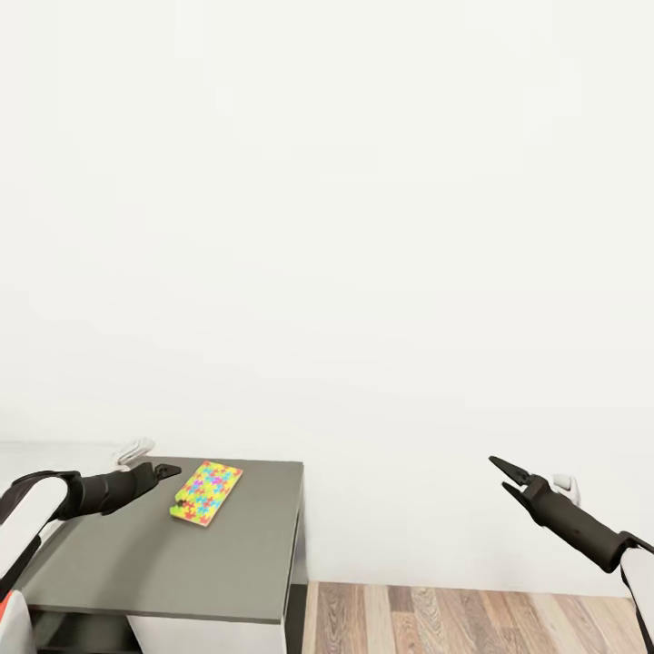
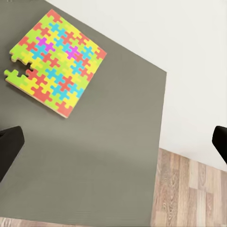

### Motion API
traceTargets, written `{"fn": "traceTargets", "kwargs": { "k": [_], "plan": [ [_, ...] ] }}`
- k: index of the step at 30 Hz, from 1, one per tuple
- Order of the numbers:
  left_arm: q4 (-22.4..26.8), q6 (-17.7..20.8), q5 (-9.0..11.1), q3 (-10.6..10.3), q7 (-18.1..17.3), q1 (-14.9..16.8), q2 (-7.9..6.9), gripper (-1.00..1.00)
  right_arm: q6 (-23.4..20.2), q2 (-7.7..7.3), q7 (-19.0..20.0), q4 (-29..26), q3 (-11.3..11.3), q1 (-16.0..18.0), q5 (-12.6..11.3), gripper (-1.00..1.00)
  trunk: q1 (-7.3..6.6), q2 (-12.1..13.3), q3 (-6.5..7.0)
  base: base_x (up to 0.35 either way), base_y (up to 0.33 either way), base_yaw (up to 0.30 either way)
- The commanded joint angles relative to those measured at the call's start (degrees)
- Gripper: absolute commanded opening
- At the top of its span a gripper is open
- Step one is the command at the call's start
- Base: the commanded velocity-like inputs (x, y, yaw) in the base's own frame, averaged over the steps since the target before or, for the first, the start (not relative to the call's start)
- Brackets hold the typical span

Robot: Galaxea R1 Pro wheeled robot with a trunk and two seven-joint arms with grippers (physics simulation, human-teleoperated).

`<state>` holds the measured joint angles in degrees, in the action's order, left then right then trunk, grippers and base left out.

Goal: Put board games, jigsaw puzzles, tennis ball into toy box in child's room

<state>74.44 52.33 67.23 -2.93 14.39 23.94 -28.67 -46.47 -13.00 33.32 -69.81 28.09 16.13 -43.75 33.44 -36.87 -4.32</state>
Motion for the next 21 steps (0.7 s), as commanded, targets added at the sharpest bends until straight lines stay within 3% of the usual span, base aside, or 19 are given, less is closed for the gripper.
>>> {"fn": "traceTargets", "kwargs": {
  "k": [1,21],
  "plan": [
    [0.1,0.1,0.6,-0.1,0.6,0.1,-0.03,1.0,0.0,0.01,0.2,0.0,0.1,0.1,-0.1,1.0,0.03,-0.1,-0.12,0.101,-0.048,0.002],
    [0.0,0.1,0.4,-0.4,0.7,0.1,0.02,1.0,1.6,0.07,0.7,0.0,-0.1,0.0,0.0,1.0,0.03,-0.1,-0.15,0.076,-0.036,0.0]
  ]
}}
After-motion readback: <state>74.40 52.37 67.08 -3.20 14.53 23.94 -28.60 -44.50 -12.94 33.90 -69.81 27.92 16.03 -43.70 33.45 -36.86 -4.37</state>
